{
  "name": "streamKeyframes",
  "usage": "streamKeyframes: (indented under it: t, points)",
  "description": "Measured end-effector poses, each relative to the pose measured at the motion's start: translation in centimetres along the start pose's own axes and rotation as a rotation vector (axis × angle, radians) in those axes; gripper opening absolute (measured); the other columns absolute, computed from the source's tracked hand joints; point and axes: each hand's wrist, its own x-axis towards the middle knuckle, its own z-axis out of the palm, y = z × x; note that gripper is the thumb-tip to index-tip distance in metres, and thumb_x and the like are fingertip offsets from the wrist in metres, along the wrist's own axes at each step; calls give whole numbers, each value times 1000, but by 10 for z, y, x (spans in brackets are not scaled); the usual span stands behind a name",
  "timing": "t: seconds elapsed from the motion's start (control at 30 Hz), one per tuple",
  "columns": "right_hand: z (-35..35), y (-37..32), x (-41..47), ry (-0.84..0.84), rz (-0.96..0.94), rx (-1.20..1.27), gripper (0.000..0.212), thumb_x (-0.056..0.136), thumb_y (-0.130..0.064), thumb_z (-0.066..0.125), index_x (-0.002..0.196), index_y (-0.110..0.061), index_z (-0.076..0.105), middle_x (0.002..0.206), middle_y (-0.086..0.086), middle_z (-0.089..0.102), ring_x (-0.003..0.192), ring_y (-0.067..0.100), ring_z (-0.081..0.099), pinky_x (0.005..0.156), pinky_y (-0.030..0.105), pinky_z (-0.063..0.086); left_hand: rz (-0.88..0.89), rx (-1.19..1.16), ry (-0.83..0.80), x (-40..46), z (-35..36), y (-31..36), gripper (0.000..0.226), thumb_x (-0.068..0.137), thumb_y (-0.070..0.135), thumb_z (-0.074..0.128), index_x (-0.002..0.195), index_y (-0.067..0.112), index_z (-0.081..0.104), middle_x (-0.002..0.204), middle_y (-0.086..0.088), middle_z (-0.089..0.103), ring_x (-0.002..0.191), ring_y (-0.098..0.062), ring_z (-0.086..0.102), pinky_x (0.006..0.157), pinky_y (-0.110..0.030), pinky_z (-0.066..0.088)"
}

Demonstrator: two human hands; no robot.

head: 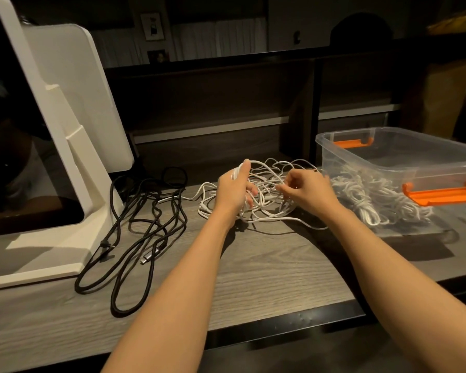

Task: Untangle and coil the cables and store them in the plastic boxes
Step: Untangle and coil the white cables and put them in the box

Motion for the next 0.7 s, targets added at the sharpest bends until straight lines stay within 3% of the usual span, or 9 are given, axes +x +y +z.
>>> streamKeyframes:
  t: [0.1,0.23,0.3,0.4,0.5,0.6,0.7]
  points:
    - [-3,-2,-2,28,-37,-122,26,89,-36,63,70,-31,47,75,-13,55,90,12,50,99,39,24,-49,-311,-7,2,-4,3,33,102,41,40,123,21,57,58,3,52,45,-4,45,44,-20,40]
    - [-2,-1,-2,98,-98,-26,9,88,-33,65,88,-24,62,90,-7,58,97,11,43,88,31,26,-68,-580,-39,3,-9,3,31,104,39,38,114,22,62,54,5,44,45,-5,36,43,-18,35]
    - [-5,-3,-2,185,-137,173,6,90,-28,64,90,-21,63,91,-4,62,94,11,51,85,28,38,-87,-667,-20,3,-12,4,32,104,38,38,109,18,62,52,5,40,41,-4,35,40,-18,34]
    - [-9,-11,-6,193,-141,484,6,94,-18,58,89,-16,58,78,-2,68,75,4,63,71,17,48,-134,-684,5,4,-15,3,35,104,39,38,103,14,63,51,4,37,38,-4,33,39,-17,32]
    - [-9,-15,-5,140,-83,640,10,97,-14,53,86,-16,53,71,3,59,63,8,55,61,21,47,-183,-604,-22,4,-13,1,38,103,41,38,106,11,62,48,5,35,38,-4,32,39,-17,32]
    - [-11,-11,-4,97,-42,619,13,97,-18,51,85,-16,53,68,-3,50,62,7,45,61,23,38,-231,-523,-119,1,-10,1,41,102,43,39,110,9,60,46,6,35,37,-3,33,37,-16,33]
    - [-8,-13,-4,-20,-47,472,24,99,-32,46,93,-13,60,67,-5,50,60,5,46,59,21,37,-222,-490,-218,-1,-10,5,45,102,45,38,114,6,58,46,5,36,35,-3,35,37,-16,34]
